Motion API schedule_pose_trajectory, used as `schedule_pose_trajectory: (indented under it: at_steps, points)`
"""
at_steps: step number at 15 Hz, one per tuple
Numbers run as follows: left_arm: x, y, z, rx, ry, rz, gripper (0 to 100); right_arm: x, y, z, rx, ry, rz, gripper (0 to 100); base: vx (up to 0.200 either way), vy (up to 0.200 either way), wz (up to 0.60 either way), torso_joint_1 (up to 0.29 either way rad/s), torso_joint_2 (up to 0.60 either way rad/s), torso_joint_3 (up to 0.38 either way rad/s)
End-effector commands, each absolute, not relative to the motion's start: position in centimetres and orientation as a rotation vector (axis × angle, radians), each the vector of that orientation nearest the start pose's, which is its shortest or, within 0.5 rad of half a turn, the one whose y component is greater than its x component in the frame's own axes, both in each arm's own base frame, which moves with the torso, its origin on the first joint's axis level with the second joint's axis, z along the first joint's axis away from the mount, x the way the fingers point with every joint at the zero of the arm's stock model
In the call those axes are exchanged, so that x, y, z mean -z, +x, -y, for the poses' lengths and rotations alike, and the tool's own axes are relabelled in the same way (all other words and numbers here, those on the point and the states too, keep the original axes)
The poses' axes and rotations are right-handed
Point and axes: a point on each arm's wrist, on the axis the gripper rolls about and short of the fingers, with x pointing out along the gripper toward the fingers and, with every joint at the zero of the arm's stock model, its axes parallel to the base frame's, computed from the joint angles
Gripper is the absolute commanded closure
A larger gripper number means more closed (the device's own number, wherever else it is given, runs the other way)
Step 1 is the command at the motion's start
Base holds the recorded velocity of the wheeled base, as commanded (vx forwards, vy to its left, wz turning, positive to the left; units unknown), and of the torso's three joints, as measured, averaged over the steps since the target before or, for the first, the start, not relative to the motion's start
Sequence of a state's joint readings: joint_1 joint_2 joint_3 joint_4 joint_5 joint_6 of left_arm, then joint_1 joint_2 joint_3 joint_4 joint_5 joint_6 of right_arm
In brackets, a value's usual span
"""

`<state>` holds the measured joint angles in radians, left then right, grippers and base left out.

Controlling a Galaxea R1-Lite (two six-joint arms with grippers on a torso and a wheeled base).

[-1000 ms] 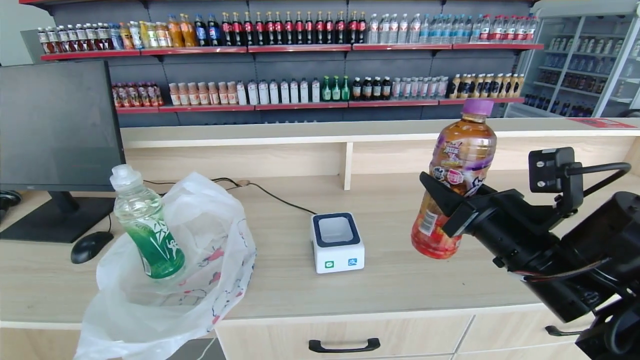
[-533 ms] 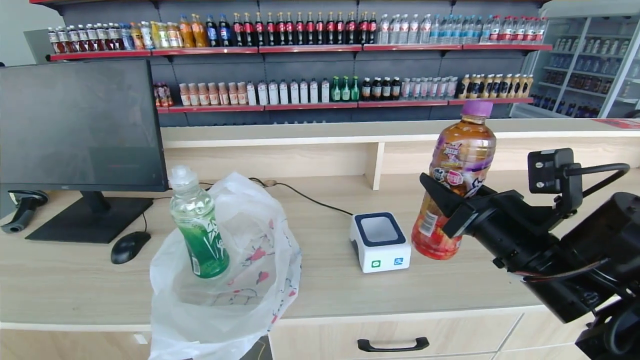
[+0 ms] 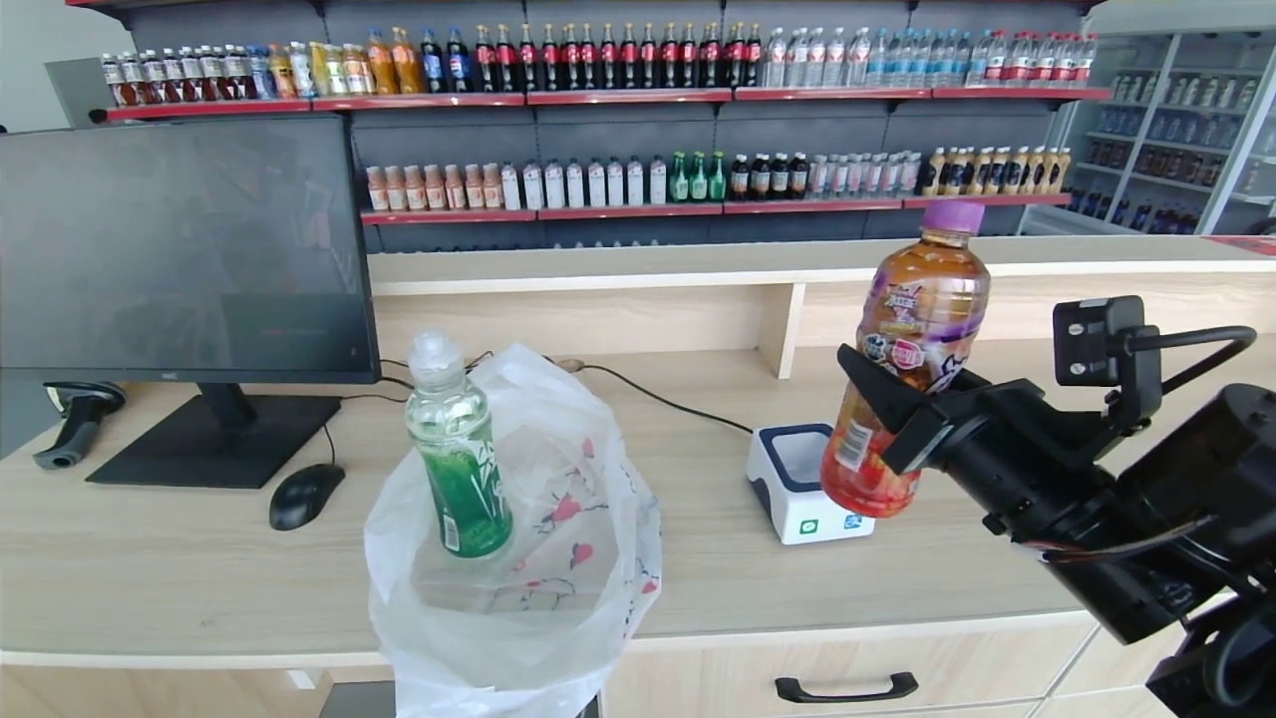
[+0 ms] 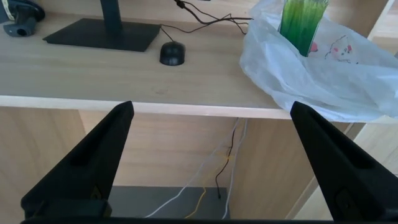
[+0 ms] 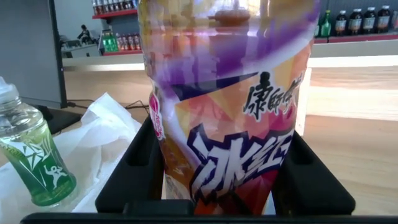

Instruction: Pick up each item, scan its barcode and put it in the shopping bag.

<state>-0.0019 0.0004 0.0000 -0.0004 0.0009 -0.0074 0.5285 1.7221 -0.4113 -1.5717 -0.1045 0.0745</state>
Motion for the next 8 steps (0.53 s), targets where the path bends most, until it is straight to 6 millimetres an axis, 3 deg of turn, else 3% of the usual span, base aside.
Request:
schedule_pose_trajectory:
  at_steps: [1,5,8]
  points:
    - [-7.56,-2.28,-0.01,0.0,-0.008,0.002,0,-17.13,22.88,-13.06,-0.43,0.154,0.225,100,0.0,0.0,0.0,0.0,0.0,0.0]
    - [-7.56,-2.28,-0.01,0.0,-0.008,0.002,0,-17.08,22.94,-13.1,-0.431,0.155,0.223,100,0.0,0.0,0.0,0.0,0.0,0.0]
    - [-7.56,-2.28,0.0,0.002,-0.008,0.002,0,-17.05,22.92,-13.09,-0.431,0.156,0.221,100,0.2,0.0,0.0,-0.004,0.0,0.005]
